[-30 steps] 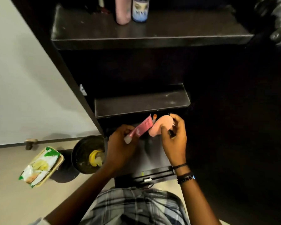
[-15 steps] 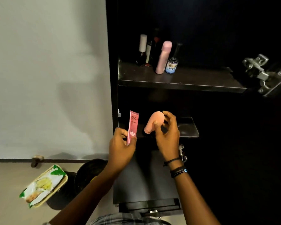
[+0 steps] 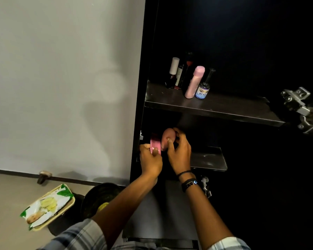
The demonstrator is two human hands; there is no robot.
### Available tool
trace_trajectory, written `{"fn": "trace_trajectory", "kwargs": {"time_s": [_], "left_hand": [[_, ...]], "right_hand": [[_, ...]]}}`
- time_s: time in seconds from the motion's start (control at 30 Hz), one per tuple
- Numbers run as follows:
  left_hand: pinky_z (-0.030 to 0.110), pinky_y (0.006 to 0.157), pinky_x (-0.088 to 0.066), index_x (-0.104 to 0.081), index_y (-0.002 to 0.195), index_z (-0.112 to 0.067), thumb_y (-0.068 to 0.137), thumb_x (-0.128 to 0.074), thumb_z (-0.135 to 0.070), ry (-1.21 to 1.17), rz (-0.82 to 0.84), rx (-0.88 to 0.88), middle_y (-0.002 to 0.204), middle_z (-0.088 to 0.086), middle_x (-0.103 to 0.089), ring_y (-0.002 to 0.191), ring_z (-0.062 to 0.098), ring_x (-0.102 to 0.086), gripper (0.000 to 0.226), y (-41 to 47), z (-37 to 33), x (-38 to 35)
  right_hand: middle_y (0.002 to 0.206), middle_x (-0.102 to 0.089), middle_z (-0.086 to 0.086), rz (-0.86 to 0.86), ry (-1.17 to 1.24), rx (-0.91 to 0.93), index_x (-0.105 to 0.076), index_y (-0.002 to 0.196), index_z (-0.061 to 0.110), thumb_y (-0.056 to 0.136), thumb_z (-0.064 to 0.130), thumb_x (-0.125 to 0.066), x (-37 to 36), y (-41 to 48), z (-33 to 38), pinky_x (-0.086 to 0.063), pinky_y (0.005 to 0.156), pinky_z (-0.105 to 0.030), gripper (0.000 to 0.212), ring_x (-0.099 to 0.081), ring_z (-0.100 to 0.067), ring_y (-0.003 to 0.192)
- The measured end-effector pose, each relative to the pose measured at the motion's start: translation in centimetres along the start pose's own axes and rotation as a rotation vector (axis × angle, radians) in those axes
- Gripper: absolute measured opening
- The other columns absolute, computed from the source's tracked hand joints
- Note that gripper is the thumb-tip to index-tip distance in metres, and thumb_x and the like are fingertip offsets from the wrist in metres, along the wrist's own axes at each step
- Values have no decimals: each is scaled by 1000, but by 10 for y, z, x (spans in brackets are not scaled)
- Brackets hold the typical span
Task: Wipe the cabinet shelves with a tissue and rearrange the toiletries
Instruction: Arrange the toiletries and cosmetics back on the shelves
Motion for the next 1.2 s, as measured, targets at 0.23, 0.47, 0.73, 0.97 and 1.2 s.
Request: {"fn": "trace_trajectory", "kwargs": {"time_s": [0.23, 0.47, 0.73, 0.97, 1.2], "left_hand": [[35, 83, -51, -58, 98, -31, 85, -48, -8, -184, -141, 245, 109, 11, -60, 95, 26, -58, 28, -4, 15, -12], [31, 60, -51, -55, 100, -9, 91, -52, -7, -282, -156, 268, 101, 15, -66, 86, 30, -65, 9, 0, 7, -15], [22, 63, -56, -52, 116, 4, 96, -48, -8, -526, -125, 404, 81, 13, -65, 67, 17, -65, 24, -2, 10, -21], [34, 94, -51, -55, 103, 0, 94, -39, 2, -685, -59, 488, 104, 20, -65, 88, 22, -66, 18, -11, 3, -27], [35, 98, -47, -56, 114, 0, 93, -49, -2, -638, -7, 466, 114, 16, -64, 91, 14, -63, 22, -12, 11, -34]], "right_hand": [[119, -62, -10, -32, -22, -6, -53, 126, 6, 87, 4, -60, 9, 5, -11, -42, 87, -18, 40, -59, -19, 104], [113, -63, -15, -70, -18, -27, -54, 125, 5, 85, 2, -61, 18, 18, -18, -51, 90, -36, 41, -61, -27, 104], [99, -67, -13, -22, -34, -43, -56, 123, 9, 84, 8, -63, 14, 26, -25, -54, 80, -38, 39, -64, -27, 92], [107, -67, -15, 10, -22, -19, -54, 124, 11, 86, 10, -63, 12, 28, -27, -54, 85, -42, 40, -64, -29, 99], [110, -67, -15, 36, -42, -36, -54, 126, 9, 87, 14, -64, 13, 26, -35, -54, 86, -39, 41, -64, -28, 100]]}}
Point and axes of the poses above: each hand's wrist, its own y-axis towards the middle knuckle, its own x-axis out of the back of the hand, z = x × y, the point moved 4 cm from there along y, towards the middle knuckle
